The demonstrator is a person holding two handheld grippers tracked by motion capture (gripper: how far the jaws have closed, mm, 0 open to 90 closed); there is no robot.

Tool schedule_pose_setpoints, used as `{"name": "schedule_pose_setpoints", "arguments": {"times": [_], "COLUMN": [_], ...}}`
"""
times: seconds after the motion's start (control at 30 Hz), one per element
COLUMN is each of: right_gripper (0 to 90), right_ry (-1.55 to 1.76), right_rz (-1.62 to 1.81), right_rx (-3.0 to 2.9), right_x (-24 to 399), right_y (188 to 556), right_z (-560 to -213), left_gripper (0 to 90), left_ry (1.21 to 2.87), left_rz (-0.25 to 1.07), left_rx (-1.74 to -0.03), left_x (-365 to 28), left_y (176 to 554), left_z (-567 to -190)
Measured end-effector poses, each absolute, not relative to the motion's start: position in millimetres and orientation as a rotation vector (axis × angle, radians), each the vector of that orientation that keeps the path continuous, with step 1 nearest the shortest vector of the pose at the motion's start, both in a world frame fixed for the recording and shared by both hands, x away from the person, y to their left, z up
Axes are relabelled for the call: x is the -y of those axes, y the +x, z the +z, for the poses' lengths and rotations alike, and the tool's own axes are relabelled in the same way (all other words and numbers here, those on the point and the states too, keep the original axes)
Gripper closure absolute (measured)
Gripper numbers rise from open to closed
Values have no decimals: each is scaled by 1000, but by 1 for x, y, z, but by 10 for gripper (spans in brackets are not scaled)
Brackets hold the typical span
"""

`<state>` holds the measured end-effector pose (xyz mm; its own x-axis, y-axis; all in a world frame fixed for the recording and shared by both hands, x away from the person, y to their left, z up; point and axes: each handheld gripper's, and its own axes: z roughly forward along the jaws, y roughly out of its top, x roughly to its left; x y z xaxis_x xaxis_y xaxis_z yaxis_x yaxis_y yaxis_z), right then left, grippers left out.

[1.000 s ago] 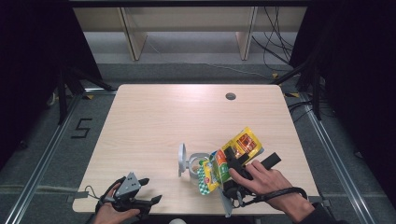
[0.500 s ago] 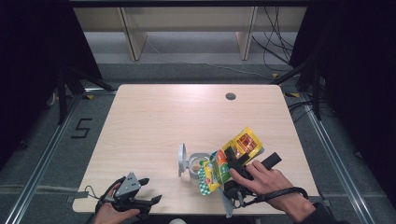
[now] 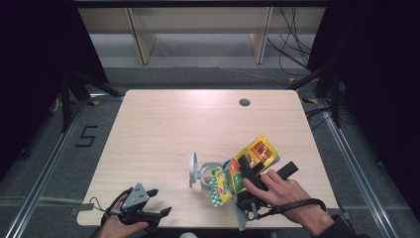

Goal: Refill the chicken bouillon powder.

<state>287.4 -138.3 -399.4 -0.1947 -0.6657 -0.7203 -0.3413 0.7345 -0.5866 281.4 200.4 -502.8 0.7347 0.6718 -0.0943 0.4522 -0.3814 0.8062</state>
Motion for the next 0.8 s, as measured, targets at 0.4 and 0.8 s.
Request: {"name": "schedule_pose_setpoints", "arguments": {"times": [0.4,0.8], "right_gripper": [503,508], "right_ry": [-803,-819], "right_rz": [-348,-345], "right_rx": [-1805,-1804], "right_x": [137,134], "right_y": [287,287], "right_z": [-400,-403], "left_gripper": [222,222], "left_ry": [2057,2026], "left_rz": [325,314], "left_rx": [-846,-853], "left_x": [-201,-200], "left_y": [282,281], "left_z": [-503,-503]}}
